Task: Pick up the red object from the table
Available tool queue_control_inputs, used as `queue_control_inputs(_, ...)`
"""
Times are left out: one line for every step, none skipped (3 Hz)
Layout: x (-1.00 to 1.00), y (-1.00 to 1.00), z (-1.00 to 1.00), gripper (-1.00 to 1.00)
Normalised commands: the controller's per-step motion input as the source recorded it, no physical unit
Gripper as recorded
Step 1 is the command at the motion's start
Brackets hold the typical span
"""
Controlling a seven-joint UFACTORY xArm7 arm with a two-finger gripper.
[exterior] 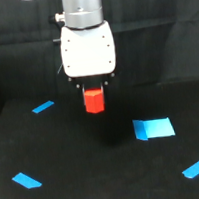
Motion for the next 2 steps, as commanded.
queue_control_inputs(-0.03, -0.1, 0.44, -1.0)
queue_control_inputs(0.0, 0.01, 0.46, -1.0)
